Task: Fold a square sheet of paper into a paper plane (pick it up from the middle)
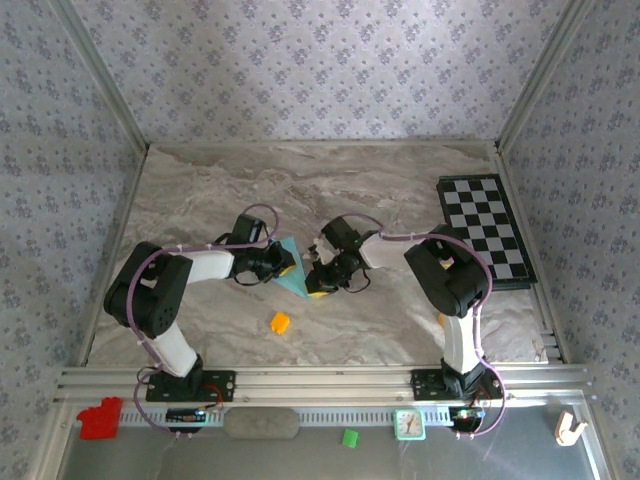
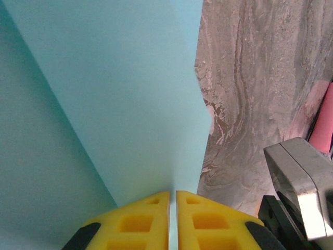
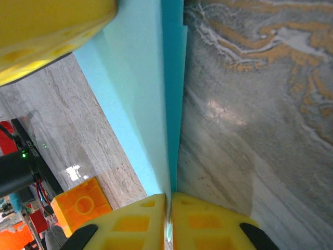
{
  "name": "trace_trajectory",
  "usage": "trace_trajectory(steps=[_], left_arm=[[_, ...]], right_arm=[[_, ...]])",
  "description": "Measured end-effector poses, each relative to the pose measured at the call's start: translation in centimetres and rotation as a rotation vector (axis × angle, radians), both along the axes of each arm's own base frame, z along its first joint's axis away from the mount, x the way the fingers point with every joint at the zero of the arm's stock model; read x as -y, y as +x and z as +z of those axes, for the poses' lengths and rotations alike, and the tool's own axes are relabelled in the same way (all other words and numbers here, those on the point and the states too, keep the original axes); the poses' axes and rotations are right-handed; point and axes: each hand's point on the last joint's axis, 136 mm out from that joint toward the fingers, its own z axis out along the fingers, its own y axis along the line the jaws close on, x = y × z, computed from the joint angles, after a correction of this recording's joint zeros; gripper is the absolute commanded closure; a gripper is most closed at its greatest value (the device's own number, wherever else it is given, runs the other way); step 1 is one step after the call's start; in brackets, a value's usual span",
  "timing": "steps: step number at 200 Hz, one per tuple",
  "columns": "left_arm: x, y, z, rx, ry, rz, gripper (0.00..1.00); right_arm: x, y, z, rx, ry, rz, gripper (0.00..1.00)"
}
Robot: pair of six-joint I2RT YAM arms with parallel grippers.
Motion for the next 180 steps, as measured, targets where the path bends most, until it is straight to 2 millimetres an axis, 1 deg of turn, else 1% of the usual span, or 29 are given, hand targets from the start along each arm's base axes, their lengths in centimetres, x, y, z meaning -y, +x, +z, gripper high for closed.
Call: trace_trajectory(steps=[24, 42, 68, 88, 107, 128, 150, 168, 180], left_arm=[[-0.1, 0.0, -0.1, -0.002, 0.003, 0.001, 0.88], [-0.1, 0.0, -0.1, -0.002, 0.003, 0.001, 0.88], [-0.1, -0.1, -0.1, -0.003, 0.004, 0.001, 0.88], [-0.1, -0.1, -0.1, -0.005, 0.005, 0.001, 0.88], [-0.1, -0.1, -0.1, -0.005, 0.005, 0.001, 0.88], [-0.1, -0.1, -0.1, -0.005, 0.005, 0.001, 0.88], [-0.1, -0.1, -0.1, -0.006, 0.006, 0.001, 0.88], [-0.1, -0.2, -0.2, -0.011, 0.008, 0.001, 0.88], [-0.2, -0.2, -0.2, -0.013, 0.009, 0.001, 0.88]], right_arm=[[-0.1, 0.1, 0.4, 0.028, -0.003, 0.007, 0.73], [0.3, 0.6, 1.4, 0.069, -0.016, -0.008, 0.68], [0.6, 1.7, 3.6, 0.142, -0.007, -0.035, 0.68], [0.5, 2.1, 4.5, 0.171, 0.011, -0.042, 0.74], [0.2, 2.0, 4.7, 0.174, 0.025, -0.036, 0.79], [-0.5, 1.7, 4.8, 0.167, 0.052, -0.016, 0.82], [-1.1, 1.3, 3.8, 0.139, 0.063, 0.003, 0.83], [-1.3, 1.0, 2.9, 0.113, 0.058, 0.008, 0.84], [-1.3, 1.0, 2.6, 0.104, 0.059, 0.011, 0.84]])
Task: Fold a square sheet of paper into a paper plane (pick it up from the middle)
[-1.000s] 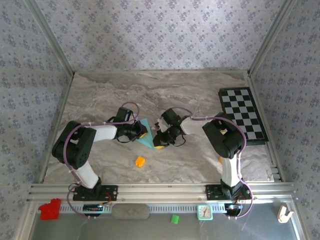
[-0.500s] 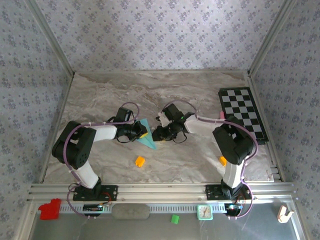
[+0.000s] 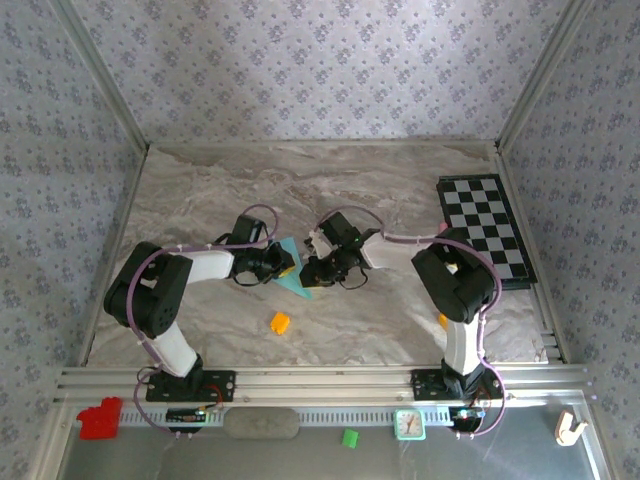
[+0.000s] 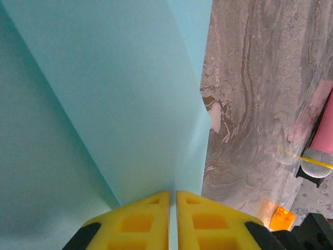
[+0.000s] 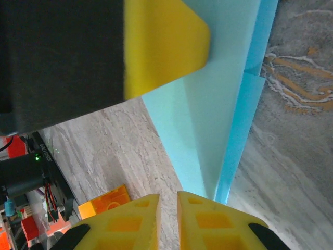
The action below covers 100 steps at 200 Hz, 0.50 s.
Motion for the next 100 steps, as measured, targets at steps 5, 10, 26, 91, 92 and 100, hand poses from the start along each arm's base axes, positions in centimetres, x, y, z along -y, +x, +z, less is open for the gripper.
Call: trace_trajectory(steps=[5, 10, 26, 91, 92, 100], left_arm=[[0.0, 0.0, 0.0, -0.001, 0.0, 0.0, 0.88], [0.0, 0.0, 0.0, -0.002, 0.001, 0.0, 0.88], [0.0, -0.1, 0.0, -0.003, 0.001, 0.0, 0.88], [0.0, -0.1, -0.1, -0.006, 0.003, 0.0, 0.88], [0.0, -0.1, -0.1, -0.006, 0.003, 0.0, 0.88], [0.0, -0.1, -0.1, -0.006, 0.003, 0.0, 0.88]], right_arm=[[0.0, -0.1, -0.1, -0.005, 0.002, 0.001, 0.84], [-0.1, -0.1, -0.2, -0.01, 0.003, 0.003, 0.84], [-0.2, -0.1, -0.4, -0.016, 0.007, 0.006, 0.84], [-0.1, -0.3, -1.5, -0.037, -0.005, 0.009, 0.84], [-0.1, -0.3, -1.5, -0.038, -0.005, 0.009, 0.84], [-0.1, -0.3, -1.5, -0.038, -0.006, 0.009, 0.84]])
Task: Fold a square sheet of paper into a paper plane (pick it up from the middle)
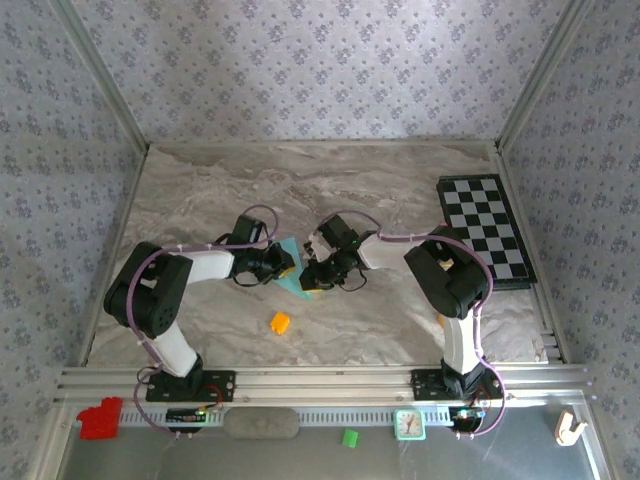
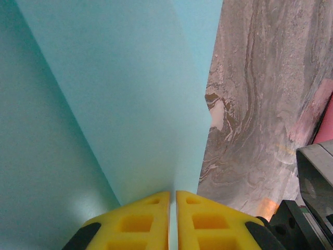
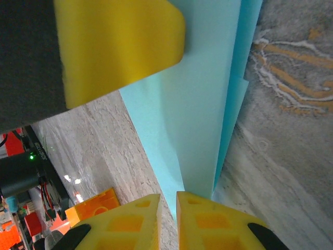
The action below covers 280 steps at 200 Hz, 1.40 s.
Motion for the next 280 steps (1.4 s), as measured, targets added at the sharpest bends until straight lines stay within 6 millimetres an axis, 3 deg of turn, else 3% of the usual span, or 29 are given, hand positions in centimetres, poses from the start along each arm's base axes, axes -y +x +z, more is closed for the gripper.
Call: trace_trajectory(steps=[57, 74, 105, 129, 235, 280], left_arm=[[0.0, 0.0, 0.0, -0.001, 0.0, 0.0, 0.88], [0.0, 0.0, 0.0, -0.001, 0.0, 0.0, 0.88], [0.0, 0.0, 0.0, -0.003, 0.001, 0.0, 0.88], [0.0, 0.0, 0.0, -0.003, 0.001, 0.0, 0.87], [0.0, 0.1, 0.8, 0.015, -0.009, 0.003, 0.83], [0.1, 0.2, 1.5, 0.034, -0.019, 0.003, 0.84]], right_arm=[[0.0, 0.0, -0.1, -0.003, -0.002, 0.0, 0.84], [0.0, 0.0, -0.1, 0.001, -0.002, -0.001, 0.79], [0.7, 0.5, 1.6, 0.062, -0.002, -0.027, 0.7], [1.2, 1.1, 2.7, 0.117, -0.011, -0.054, 0.69], [2.0, -0.3, 0.1, 0.061, -0.101, -0.043, 0.77], [1.8, -0.5, 0.3, 0.058, -0.098, -0.029, 0.83]])
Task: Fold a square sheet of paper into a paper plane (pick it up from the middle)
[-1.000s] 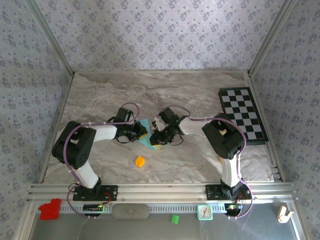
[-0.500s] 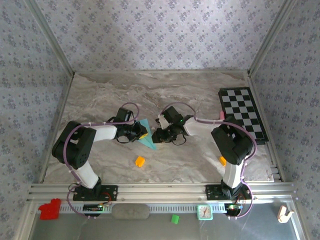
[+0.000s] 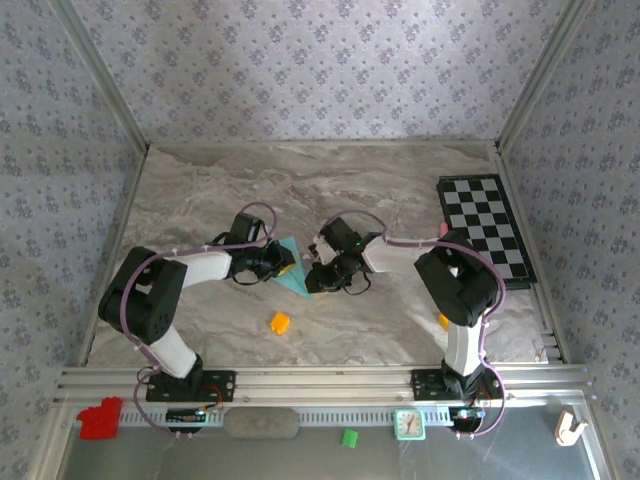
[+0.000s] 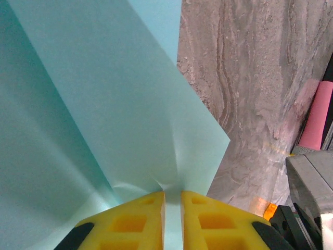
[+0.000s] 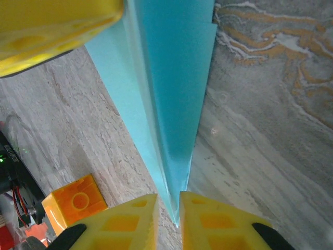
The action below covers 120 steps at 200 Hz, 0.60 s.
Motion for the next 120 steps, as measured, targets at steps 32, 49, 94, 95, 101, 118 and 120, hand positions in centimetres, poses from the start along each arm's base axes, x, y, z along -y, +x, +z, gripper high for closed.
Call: trace_trajectory(steps=[32, 49, 94, 95, 101, 118, 120], left_arm=[[0.0, 0.0, 0.0, 0.0, 0.0, 0.0, 0.84], [0.0, 0.0, 0.0, 0.0, 0.0, 0.0, 0.84], [-0.1, -0.2, -0.2, -0.006, 0.003, 0.0, 0.84], [-0.1, -0.2, -0.2, -0.006, 0.003, 0.0, 0.84], [-0.1, -0.2, -0.2, -0.007, 0.003, 0.0, 0.84], [-0.1, -0.2, -0.3, -0.007, 0.004, 0.0, 0.84], [-0.1, -0.2, -0.3, -0.007, 0.004, 0.0, 0.84]], right_arm=[[-0.3, 0.0, 0.3, 0.008, 0.007, 0.01, 0.85], [-0.4, 0.0, 0.3, 0.008, 0.004, 0.016, 0.85], [-0.3, -0.6, -0.4, -0.009, -0.015, 0.031, 0.87], [-0.3, -0.6, -0.4, -0.009, -0.016, 0.031, 0.87], [-0.4, -0.6, -0.5, -0.011, -0.018, 0.034, 0.88], [-0.5, -0.7, -0.7, -0.013, -0.023, 0.04, 0.9], [-0.5, -0.7, -0.7, -0.013, -0.024, 0.041, 0.9]])
